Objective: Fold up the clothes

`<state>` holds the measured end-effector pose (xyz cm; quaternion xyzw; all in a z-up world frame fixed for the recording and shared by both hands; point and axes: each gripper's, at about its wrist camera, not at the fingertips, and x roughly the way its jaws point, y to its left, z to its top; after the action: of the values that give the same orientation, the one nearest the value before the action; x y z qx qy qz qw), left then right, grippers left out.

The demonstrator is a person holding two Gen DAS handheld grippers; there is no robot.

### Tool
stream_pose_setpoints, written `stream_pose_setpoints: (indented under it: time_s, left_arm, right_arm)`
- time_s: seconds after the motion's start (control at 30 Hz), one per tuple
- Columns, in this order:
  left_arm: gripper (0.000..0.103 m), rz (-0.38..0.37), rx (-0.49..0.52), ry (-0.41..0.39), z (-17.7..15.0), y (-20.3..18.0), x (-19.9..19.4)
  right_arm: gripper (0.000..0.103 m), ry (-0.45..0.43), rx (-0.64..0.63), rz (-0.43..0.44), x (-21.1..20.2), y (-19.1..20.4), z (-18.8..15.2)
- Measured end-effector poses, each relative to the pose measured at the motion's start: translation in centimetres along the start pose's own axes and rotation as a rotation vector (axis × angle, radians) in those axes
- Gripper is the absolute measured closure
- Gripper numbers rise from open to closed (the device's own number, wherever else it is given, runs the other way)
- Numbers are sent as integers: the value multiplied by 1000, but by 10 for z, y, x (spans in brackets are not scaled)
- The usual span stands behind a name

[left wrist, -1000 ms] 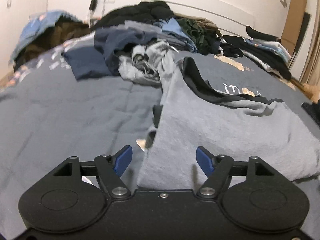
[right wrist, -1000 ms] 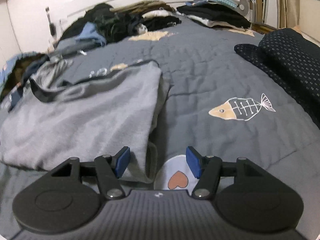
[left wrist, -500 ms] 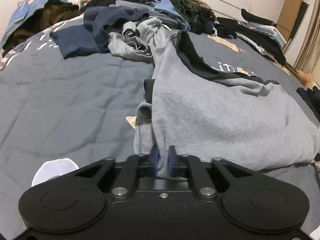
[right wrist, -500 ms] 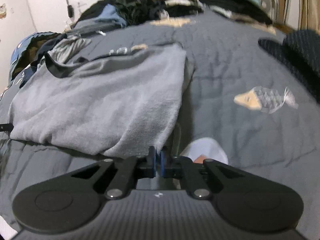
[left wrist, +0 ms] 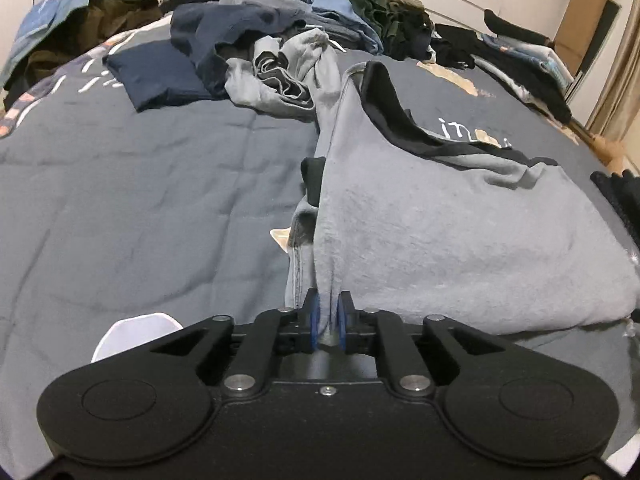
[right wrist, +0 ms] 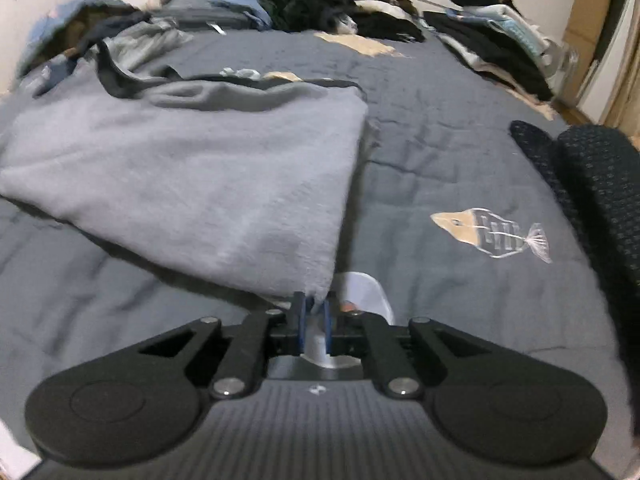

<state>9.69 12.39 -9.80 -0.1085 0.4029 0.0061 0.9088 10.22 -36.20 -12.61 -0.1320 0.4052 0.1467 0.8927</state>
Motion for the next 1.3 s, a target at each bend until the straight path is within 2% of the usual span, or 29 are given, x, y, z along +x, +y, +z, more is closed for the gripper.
stream_pose_setpoints:
  time_s: [0.03,0.1,0.13,0.17,0.3,0.4,0.47,0.5,0.53,0.63,0.83,0.87,0.93,0.97,1.0,1.07,1.13,1.3]
  left_arm:
    - [64,4,1,-25,1,0,-4]
    - [47,7,2,-86,3,0,-13]
    - [45,0,-3,-104,4,1,-16]
    - [45,-6,-7,-120,5,1,-17]
    - [45,33,44,-101,3,-9,-3]
    - [51,12,50,-71,1,-13,9]
    - [66,-7,54,-33,-3,-11,15]
    - [86,-20,53,-12,-4,-10,18]
    - [93,-32,43,-2,-5,-7,19]
    - [97,-52,-15,4,-5,6,14]
    - [98,-69,19,-20,-6,4,-7]
    - [95,-65,21,-14,-5,3,-7]
    - [90,-4,34,-22,-4,1,-8]
    - [85,1,40,-43,-2,0,-11]
    - [73,7,45,-64,0,-2,-15]
    - [70,-3,60,-109,3,-3,-24]
    - [59,-11,86,-158,7,-7,-34]
    - [58,-22,216,-229,25,-25,-38]
  right_arm:
    - [90,-11,22,12,-3,-3,2]
    - [76,-52,91,36,-12,-12,6]
    - [63,-76,131,48,-16,-17,8]
    - [58,-100,169,57,-20,-22,9]
    - [55,-179,283,117,-24,-29,14]
    - [54,-196,274,121,-17,-22,21]
    - [53,-177,257,119,-9,-16,22]
    - [53,-162,248,115,-5,-13,22]
    - [53,-150,242,110,-1,-10,22]
    - [53,-143,261,105,1,-10,22]
    - [53,-136,296,92,3,-11,22]
    - [53,-137,297,90,3,-11,22]
    - [53,-148,294,89,2,-10,27]
    - [53,-155,293,91,2,-10,32]
    - [53,-161,292,94,2,-10,36]
    - [53,-173,290,99,2,-10,45]
    - [53,-186,288,104,2,-10,54]
    - [52,-217,284,116,1,-10,77]
